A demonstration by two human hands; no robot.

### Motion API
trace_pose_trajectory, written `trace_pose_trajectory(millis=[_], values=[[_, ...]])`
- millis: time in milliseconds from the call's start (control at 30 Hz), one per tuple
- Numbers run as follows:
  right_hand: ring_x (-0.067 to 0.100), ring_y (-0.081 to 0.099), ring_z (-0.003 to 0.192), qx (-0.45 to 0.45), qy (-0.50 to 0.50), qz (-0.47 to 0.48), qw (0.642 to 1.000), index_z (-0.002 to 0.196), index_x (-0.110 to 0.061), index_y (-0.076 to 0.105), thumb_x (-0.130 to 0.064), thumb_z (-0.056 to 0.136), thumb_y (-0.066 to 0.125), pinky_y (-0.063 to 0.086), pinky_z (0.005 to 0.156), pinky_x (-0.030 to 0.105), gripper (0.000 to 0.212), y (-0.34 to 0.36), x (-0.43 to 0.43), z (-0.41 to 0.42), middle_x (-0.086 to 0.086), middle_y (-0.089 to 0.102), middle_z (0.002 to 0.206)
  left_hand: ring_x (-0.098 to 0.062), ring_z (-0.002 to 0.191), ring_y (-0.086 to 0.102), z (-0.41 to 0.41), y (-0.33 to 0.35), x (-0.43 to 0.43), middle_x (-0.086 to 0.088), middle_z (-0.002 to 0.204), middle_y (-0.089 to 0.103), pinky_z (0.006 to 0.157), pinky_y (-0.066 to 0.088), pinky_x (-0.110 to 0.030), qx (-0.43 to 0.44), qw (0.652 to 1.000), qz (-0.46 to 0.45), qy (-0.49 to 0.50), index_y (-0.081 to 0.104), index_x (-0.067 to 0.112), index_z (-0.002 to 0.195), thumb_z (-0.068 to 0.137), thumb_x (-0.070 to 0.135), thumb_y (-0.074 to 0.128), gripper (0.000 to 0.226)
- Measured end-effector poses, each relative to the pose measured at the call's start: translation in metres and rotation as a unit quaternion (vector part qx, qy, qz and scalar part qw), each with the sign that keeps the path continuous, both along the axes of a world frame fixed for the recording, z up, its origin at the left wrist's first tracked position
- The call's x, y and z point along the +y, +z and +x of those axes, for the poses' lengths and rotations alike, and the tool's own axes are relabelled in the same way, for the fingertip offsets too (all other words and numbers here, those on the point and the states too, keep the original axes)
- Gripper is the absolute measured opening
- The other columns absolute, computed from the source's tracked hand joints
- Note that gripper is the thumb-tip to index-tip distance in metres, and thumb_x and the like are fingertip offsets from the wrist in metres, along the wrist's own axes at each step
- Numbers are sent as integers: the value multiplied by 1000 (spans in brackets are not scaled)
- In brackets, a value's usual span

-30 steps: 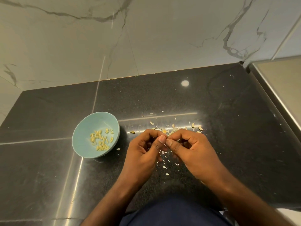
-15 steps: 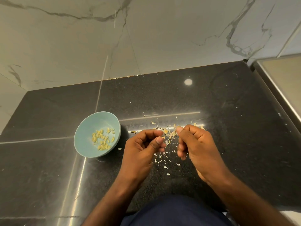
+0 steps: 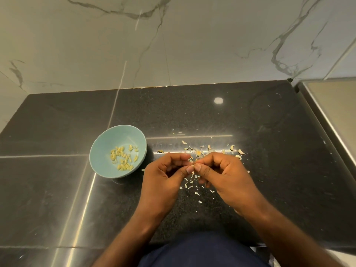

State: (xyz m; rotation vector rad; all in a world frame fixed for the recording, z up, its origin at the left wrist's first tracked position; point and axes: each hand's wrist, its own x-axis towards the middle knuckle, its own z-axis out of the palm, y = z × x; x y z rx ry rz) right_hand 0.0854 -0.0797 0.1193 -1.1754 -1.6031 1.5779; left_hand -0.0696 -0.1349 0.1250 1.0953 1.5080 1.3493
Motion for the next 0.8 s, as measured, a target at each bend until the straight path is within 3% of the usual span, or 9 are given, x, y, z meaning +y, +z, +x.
trace_pose_trajectory(millis=[167, 233, 367, 533, 633, 733, 800], values=[[19, 65, 63, 1, 74, -87, 994, 95, -4, 59, -16, 104, 48, 50, 57, 33, 19, 0, -5, -12, -5, 64, 68, -9, 84, 67, -7, -6, -7, 14, 85, 67, 76, 49, -14, 172, 982, 53, -55, 61, 31, 118, 94, 5, 63, 36], [21, 64, 64, 5, 86, -76, 993, 93, -5, 56, -19, 106, 45, 51, 59, 36, 22, 1, -9, -17, -2, 61, 69, -10, 79, 64, -8, -5, -9, 13, 83, 63, 71, 48, -14, 192, 977, 62, -68, 53, 36, 124, 95, 9, 56, 39], [22, 56, 62, -29, 90, 90, 991, 86, -12, 54, -19, 103, 46, 50, 58, 40, 20, 2, -14, -23, 3, 56, 69, -17, 65, 55, -11, 1, -8, 1, 74, 56, 61, 50, -29, 13, 999, 1, -53, 48, 32, 124, 100, 8, 47, 34], [8, 53, 66, -93, 120, 271, 950, 89, -19, 59, -6, 97, 51, 46, 57, 29, 18, -1, -8, -21, -20, 52, 76, -2, 51, 40, -10, 8, -2, 1, 63, 46, 49, 36, -15, -178, 980, -71, -54, 49, 14, 122, 102, 2, 42, 24], [2, 52, 68, -100, 110, 310, 939, 91, -18, 59, -4, 95, 51, 44, 59, 20, 17, -2, -7, -18, -27, 50, 80, -3, 50, 38, -8, 9, -2, -1, 61, 45, 46, 34, -14, -217, 972, -79, -49, 52, 17, 119, 103, 8, 44, 20], [12, 50, 59, -109, 71, 309, 942, 89, -19, 55, -19, 100, 47, 44, 52, 32, 13, -5, -12, -19, -15, 52, 72, -2, 50, 40, -8, 6, -2, 1, 60, 47, 46, 36, -14, -249, 963, -88, -46, 54, 19, 116, 102, 12, 47, 18], [17, 49, 54, -104, 26, 282, 953, 84, -15, 52, -28, 101, 44, 42, 50, 39, 22, -6, -17, -22, -2, 53, 66, -2, 51, 42, -10, 6, -2, 3, 61, 49, 47, 37, -13, -254, 962, -88, -42, 55, 20, 116, 102, 13, 48, 17]])
